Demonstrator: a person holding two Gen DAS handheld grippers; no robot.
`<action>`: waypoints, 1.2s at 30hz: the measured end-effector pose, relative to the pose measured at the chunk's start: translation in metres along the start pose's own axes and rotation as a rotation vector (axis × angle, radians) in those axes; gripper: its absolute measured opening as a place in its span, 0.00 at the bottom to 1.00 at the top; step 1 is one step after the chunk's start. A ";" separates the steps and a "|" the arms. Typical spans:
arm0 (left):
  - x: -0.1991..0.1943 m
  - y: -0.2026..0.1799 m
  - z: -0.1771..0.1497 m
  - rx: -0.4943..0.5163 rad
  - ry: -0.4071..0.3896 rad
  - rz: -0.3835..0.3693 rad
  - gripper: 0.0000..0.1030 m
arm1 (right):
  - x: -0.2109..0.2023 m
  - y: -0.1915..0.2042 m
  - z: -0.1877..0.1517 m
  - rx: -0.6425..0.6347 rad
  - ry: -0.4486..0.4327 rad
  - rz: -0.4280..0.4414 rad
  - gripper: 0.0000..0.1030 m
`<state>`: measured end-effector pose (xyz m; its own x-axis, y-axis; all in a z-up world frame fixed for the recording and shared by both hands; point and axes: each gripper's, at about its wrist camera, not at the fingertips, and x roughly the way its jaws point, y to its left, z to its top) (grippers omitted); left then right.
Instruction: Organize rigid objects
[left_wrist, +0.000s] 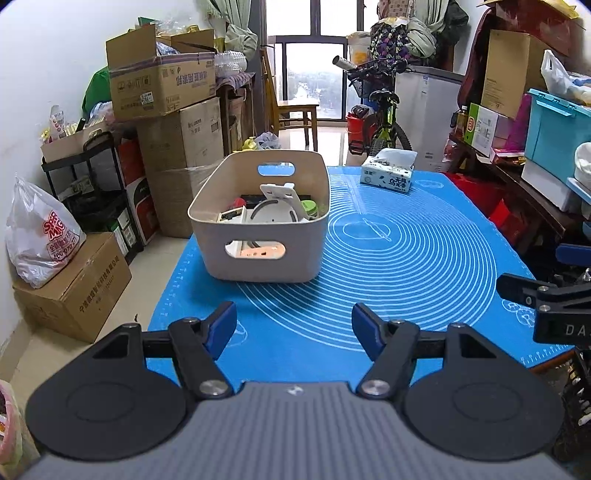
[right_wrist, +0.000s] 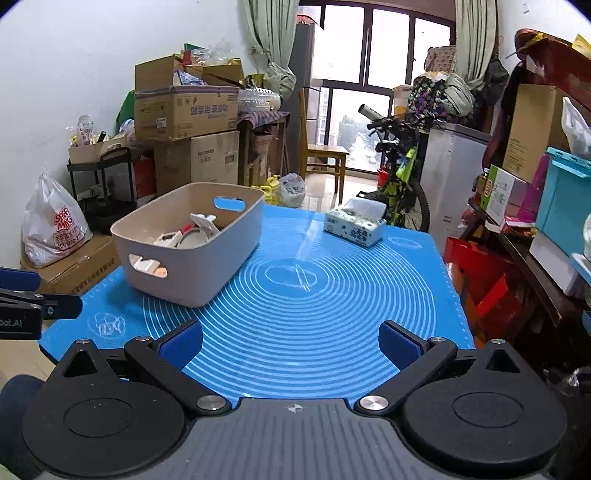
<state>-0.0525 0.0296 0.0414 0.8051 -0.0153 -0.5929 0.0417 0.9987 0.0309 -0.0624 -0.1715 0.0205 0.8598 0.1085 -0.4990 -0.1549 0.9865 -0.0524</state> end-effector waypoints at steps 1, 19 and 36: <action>-0.001 0.000 -0.002 0.002 -0.001 0.003 0.67 | -0.002 -0.002 -0.003 0.006 0.004 -0.001 0.98; -0.011 -0.008 -0.012 0.022 -0.002 -0.002 0.67 | -0.022 -0.017 -0.020 0.049 0.011 -0.009 0.98; -0.003 -0.013 -0.011 0.043 0.005 -0.017 0.67 | -0.024 -0.020 -0.026 0.054 0.024 -0.014 0.98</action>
<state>-0.0625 0.0169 0.0340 0.8012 -0.0315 -0.5976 0.0804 0.9952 0.0553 -0.0920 -0.1974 0.0112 0.8499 0.0926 -0.5188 -0.1163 0.9931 -0.0133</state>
